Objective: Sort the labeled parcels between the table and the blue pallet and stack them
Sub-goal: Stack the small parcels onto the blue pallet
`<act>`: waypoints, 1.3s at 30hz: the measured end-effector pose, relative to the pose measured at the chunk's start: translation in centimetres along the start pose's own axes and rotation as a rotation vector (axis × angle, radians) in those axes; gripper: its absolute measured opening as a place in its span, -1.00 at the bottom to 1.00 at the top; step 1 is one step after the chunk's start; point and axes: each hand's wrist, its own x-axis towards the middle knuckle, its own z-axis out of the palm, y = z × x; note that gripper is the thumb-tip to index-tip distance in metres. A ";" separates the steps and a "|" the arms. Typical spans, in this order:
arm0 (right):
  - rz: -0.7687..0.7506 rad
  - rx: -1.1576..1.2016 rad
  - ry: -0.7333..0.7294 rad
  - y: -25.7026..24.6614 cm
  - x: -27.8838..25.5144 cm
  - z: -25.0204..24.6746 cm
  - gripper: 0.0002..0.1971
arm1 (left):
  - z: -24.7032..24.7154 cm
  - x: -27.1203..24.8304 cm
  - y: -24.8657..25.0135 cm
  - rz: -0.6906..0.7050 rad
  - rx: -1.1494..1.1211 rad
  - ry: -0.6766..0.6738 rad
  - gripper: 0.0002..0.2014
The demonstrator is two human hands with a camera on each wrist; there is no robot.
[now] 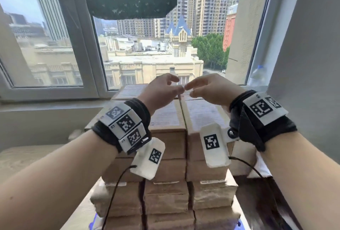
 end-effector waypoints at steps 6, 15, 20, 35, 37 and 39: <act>0.037 0.122 -0.018 6.6 0.8 -2.9 -0.67 | 5.6 1.6 3.0 -0.066 0.108 -0.010 -0.54; 0.172 0.624 0.131 13.9 2.6 -2.6 -0.61 | 10.3 3.4 2.7 -0.166 0.356 -0.018 -0.52; 0.160 0.665 -0.045 14.5 3.6 -1.3 -0.52 | 11.2 3.5 2.7 -0.177 0.411 -0.011 -0.55; 0.271 0.763 -0.034 20.3 4.6 0.3 -0.54 | 12.1 4.0 1.6 -0.153 0.577 -0.029 -0.57; 0.309 0.686 -0.072 21.1 4.6 1.5 -0.56 | 12.2 4.1 1.6 -0.156 0.563 -0.039 -0.49; 0.334 0.719 -0.151 21.5 4.7 2.8 -0.57 | 12.3 4.2 1.5 -0.160 0.540 -0.039 -0.47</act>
